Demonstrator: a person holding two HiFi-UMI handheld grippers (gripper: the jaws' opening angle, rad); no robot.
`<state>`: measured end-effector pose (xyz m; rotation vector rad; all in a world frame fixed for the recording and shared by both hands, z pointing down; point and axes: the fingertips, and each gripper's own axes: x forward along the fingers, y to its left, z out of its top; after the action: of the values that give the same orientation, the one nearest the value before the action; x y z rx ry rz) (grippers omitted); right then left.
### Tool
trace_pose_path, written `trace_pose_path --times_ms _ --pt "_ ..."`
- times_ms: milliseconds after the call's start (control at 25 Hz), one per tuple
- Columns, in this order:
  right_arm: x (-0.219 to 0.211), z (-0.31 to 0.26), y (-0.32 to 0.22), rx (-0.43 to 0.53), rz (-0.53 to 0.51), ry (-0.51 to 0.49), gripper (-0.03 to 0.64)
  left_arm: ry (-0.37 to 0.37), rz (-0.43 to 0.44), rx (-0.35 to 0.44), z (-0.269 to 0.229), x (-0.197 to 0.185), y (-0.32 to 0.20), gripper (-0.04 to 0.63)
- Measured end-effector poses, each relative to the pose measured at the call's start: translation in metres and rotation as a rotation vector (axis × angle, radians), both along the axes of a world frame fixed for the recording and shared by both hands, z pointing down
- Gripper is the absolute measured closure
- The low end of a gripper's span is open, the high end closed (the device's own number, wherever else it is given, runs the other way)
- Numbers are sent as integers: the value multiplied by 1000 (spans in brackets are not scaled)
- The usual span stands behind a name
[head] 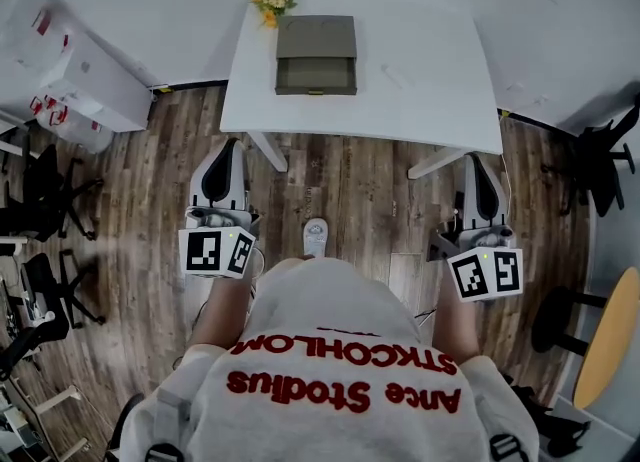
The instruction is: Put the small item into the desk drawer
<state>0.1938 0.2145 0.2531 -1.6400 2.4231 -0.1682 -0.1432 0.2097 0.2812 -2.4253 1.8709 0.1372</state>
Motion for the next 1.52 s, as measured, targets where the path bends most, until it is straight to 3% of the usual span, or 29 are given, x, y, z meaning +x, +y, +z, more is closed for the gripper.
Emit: trace_pose_path --times_ms 360,520,760,1080,1520 --pt "-25 -8 -71 8 51 23 612 -9 67 15 -5 -19 -94 588" --pt "-36 -10 -81 27 77 101 611 -14 99 26 -8 -19 -117 588" --pt "-40 -3 -100 -4 83 82 611 -32 124 13 -2 -16 -137 588" --pt "-46 4 -145 -16 31 71 611 -19 90 -18 9 -23 -164 588" --pt "-55 -7 -265 -4 -98 63 612 -21 1 -7 -5 -21 -245 588"
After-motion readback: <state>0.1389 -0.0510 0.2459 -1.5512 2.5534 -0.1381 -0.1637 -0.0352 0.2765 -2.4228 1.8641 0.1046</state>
